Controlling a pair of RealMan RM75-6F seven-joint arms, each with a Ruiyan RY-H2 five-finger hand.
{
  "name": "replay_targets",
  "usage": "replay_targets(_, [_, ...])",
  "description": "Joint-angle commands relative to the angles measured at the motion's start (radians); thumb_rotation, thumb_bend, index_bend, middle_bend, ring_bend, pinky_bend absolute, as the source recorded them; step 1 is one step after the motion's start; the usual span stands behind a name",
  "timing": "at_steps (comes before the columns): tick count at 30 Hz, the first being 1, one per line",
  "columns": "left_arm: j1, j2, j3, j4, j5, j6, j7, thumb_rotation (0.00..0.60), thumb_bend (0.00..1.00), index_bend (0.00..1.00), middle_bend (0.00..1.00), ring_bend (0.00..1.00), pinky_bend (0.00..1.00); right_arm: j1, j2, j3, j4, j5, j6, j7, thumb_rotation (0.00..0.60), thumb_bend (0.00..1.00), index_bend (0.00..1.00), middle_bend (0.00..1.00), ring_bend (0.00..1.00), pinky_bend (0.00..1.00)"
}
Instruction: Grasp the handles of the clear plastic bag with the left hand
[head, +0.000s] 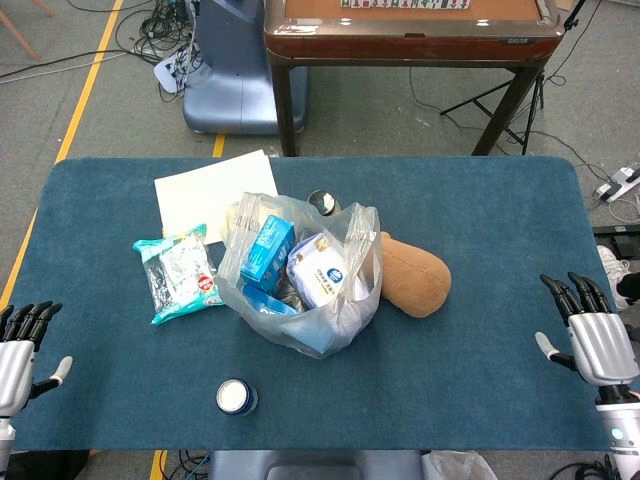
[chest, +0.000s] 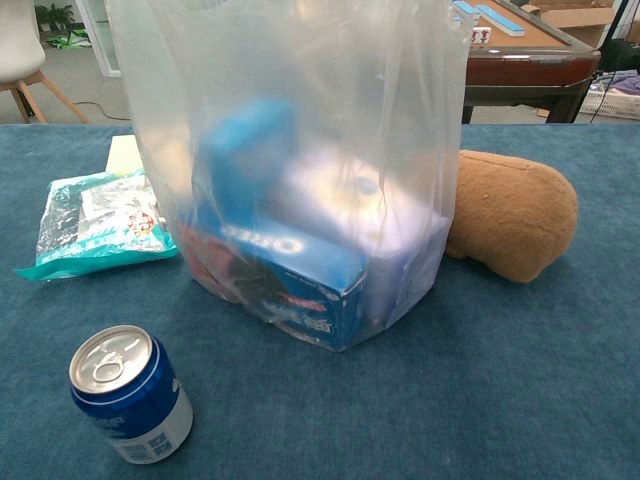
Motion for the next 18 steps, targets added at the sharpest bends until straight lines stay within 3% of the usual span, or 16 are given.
replay_targets(1, [0.000,-0.001,0.001,0.001,-0.001,-0.003,0.001,0.600,0.26,0.15,0.12,0.09,0.02,0.001,-0.001,-0.003,0.001,-0.005,-0.001,0.003,0.600,0.31,0.09,0.19,0.04,0.10])
replay_targets(9, [-0.006,0.001,-0.005,0.021,0.034,0.011,-0.038,0.600,0.26,0.15,0.12,0.11,0.02,0.000,-0.001,-0.006,0.005,-0.022,0.013,0.008,0.600,0.31,0.09,0.19,0.04,0.10])
replay_targets(18, [-0.069,0.072,-0.034,0.053,0.102,-0.036,-0.264,0.600,0.26,0.17,0.12,0.13,0.02,0.007,0.014,0.001,-0.003,-0.036,0.022,0.018,0.600,0.31,0.09,0.19,0.04,0.10])
